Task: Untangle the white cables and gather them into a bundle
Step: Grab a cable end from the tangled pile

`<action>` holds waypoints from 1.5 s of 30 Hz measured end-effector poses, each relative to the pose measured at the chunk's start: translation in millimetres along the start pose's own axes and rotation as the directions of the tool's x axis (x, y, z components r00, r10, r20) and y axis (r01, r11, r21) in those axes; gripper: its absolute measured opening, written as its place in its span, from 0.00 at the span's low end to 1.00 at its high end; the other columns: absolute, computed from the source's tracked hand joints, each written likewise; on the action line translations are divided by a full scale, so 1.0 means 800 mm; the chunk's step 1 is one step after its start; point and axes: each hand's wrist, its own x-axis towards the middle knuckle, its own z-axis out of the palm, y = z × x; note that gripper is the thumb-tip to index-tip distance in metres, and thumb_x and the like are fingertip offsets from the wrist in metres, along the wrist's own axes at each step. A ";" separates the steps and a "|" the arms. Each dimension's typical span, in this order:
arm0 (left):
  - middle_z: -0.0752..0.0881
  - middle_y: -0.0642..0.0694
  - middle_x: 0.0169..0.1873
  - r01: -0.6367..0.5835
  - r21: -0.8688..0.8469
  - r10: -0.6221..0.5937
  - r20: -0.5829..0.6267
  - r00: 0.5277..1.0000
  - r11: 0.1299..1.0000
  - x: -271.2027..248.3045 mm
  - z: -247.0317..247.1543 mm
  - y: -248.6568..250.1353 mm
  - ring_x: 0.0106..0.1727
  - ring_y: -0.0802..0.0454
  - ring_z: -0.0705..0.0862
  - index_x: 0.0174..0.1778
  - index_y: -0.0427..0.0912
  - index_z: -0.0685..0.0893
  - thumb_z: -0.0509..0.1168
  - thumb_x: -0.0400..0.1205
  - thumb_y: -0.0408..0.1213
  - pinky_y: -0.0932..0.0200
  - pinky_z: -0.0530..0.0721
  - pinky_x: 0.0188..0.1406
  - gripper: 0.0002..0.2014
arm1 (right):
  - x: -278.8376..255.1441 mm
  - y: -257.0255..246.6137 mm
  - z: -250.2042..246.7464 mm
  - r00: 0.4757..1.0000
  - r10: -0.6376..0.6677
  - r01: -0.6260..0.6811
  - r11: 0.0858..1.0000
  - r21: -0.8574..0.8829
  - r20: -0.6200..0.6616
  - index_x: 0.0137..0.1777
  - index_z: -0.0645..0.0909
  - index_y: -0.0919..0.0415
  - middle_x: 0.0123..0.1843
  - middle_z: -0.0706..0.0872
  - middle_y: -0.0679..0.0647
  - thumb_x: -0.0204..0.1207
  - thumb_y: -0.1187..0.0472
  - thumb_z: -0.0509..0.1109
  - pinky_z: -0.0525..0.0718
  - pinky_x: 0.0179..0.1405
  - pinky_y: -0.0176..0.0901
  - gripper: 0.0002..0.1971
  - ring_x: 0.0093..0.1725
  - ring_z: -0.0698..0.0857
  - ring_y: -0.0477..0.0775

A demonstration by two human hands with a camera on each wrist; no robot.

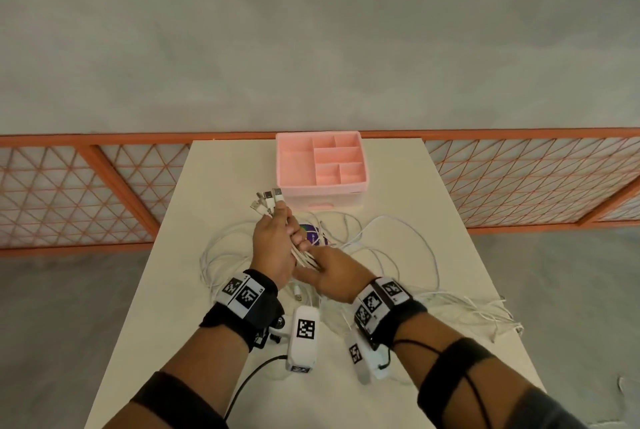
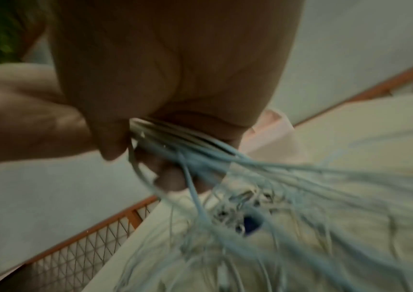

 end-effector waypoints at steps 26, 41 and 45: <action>0.63 0.54 0.20 0.164 0.233 -0.181 0.053 0.982 0.959 0.002 -0.054 -0.045 0.17 0.58 0.58 0.36 0.46 0.71 0.55 0.92 0.46 0.68 0.56 0.16 0.18 | -0.186 0.265 -0.079 0.686 0.690 -0.664 0.464 -0.586 -0.231 0.54 0.83 0.48 0.58 0.88 0.48 0.77 0.40 0.68 0.81 0.59 0.43 0.14 0.59 0.86 0.53; 0.67 0.54 0.19 0.130 0.425 -0.160 0.036 0.986 0.896 0.031 -0.037 -0.066 0.17 0.58 0.62 0.34 0.43 0.71 0.57 0.91 0.47 0.67 0.61 0.16 0.20 | 0.017 0.129 -0.095 0.942 0.334 -0.267 0.811 -0.521 0.037 0.58 0.85 0.53 0.61 0.86 0.55 0.83 0.57 0.62 0.78 0.60 0.43 0.11 0.63 0.84 0.58; 0.66 0.54 0.19 0.133 0.417 -0.163 0.036 0.986 0.899 0.032 -0.035 -0.061 0.17 0.57 0.61 0.33 0.44 0.70 0.57 0.91 0.47 0.67 0.60 0.18 0.20 | 0.059 0.111 -0.051 0.953 0.293 -0.203 0.806 -0.556 0.078 0.69 0.79 0.47 0.65 0.80 0.53 0.81 0.67 0.59 0.79 0.64 0.51 0.21 0.65 0.82 0.60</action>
